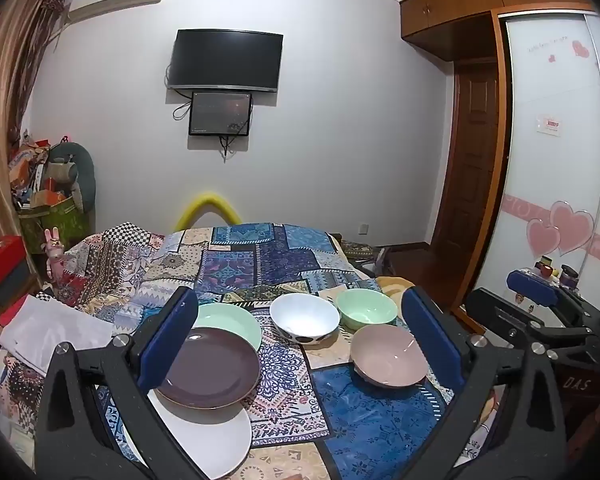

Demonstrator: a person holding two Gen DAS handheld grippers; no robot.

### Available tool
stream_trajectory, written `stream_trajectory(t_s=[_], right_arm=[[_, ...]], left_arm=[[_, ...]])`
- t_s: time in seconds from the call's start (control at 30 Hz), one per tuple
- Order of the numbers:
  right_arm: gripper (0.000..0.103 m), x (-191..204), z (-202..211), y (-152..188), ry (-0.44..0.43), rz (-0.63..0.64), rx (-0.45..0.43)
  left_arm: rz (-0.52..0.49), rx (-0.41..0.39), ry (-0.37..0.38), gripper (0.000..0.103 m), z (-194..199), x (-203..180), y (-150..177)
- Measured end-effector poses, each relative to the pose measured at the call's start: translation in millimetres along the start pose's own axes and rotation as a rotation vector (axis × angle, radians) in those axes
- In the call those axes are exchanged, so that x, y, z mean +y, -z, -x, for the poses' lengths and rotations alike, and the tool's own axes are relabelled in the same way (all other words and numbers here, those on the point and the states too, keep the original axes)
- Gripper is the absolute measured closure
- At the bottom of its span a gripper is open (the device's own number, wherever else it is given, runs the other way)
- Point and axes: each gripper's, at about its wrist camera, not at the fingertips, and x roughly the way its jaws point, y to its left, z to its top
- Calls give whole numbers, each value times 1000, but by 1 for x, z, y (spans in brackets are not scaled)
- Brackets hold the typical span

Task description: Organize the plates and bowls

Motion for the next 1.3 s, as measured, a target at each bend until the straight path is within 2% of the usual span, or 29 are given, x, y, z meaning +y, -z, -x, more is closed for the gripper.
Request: stream_trajectory(t_s=[0.33, 0.63, 1.3], right_arm=[[0, -2, -3, 6, -6, -8, -9], [0, 2, -4, 8, -22, -12, -13], [0, 3, -2, 7, -37, -7, -17]], left_arm=[[-9, 3, -14, 0, -1, 13, -9], [-42, -9, -40, 0, 6, 6, -10], [-48, -7, -37, 0, 7, 2, -7]])
